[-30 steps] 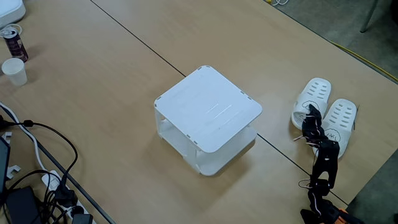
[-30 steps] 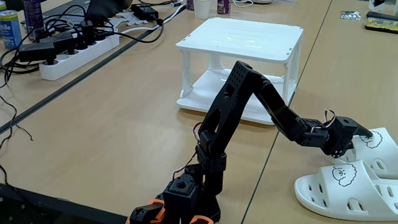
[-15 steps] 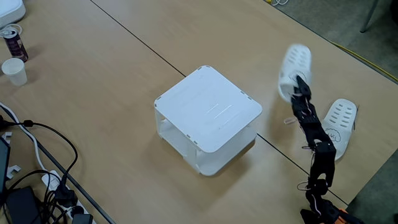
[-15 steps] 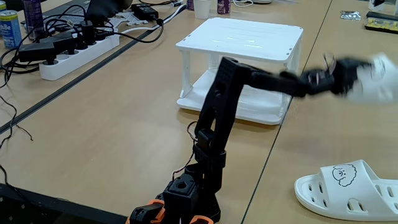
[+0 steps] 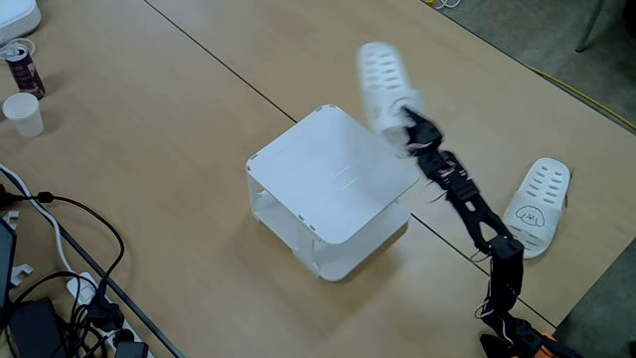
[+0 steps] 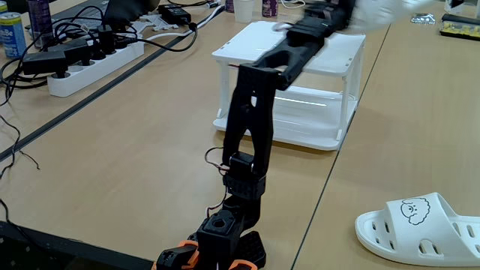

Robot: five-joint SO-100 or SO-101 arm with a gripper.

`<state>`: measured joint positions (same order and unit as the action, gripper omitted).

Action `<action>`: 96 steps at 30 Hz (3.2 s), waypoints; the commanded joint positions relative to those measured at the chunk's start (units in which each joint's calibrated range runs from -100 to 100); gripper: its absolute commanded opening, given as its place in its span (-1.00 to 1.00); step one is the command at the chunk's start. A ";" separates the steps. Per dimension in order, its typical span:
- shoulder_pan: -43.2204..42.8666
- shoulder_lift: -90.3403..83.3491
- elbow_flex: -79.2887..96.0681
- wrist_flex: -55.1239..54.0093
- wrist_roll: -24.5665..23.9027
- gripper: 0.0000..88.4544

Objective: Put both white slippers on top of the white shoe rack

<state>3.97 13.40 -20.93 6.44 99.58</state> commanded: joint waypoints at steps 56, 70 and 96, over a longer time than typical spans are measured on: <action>-20.66 -10.16 15.75 0.46 0.42 -0.40; -20.58 -31.03 38.84 0.46 0.42 -0.40; 33.28 -48.03 85.48 -10.92 0.42 -0.40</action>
<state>34.16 -32.12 59.66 2.58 99.58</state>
